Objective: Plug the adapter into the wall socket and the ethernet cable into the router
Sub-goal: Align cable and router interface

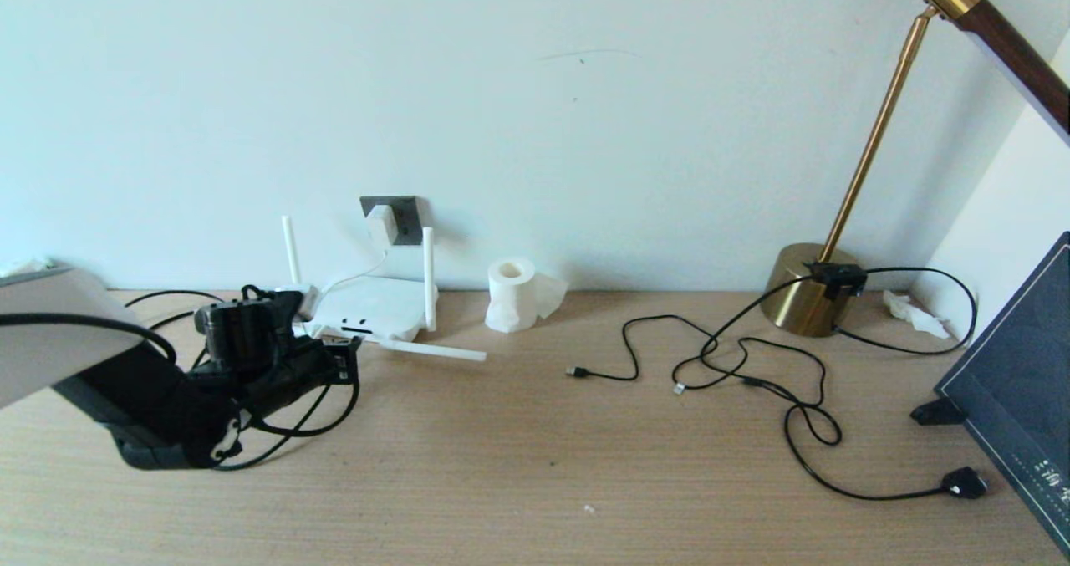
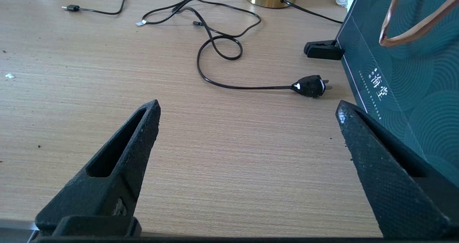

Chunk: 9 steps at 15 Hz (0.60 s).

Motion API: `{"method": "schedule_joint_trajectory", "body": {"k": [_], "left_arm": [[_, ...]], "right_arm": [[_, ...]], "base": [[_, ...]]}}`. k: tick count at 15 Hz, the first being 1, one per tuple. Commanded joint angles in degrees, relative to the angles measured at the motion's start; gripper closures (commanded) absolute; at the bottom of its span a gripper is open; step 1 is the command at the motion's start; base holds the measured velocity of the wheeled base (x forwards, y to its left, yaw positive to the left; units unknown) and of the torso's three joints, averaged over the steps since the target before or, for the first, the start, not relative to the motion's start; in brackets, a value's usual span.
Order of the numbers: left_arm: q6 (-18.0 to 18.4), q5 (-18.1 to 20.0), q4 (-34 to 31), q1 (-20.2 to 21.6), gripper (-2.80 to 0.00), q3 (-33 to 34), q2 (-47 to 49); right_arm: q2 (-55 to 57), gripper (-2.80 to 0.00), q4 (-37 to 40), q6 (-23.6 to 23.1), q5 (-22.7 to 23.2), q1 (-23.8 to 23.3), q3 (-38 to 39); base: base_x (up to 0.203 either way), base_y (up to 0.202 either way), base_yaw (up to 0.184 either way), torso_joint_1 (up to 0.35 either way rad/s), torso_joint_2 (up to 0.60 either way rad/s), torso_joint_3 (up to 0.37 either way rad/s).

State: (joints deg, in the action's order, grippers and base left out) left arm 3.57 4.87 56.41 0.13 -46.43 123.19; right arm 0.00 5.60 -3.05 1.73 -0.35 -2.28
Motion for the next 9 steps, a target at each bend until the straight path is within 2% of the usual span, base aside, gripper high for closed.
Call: {"method": "schedule_joint_trajectory", "body": {"k": [1,9], "left_arm": [[0.0,1.1,0.3,0.1,0.00,-0.4,0.0],[0.0,3.0,0.3,0.1,0.00,-0.9,0.7]], "right_arm": [[0.1,-2.80,0.0,0.0,0.0,0.0,0.0],[0.1,-2.80,0.0,0.0,0.0,0.0,0.0]], "base": [[0.000,0.000,0.000,0.000,0.00,0.000],[0.000,0.000,0.000,0.000,0.00,0.000]]}}
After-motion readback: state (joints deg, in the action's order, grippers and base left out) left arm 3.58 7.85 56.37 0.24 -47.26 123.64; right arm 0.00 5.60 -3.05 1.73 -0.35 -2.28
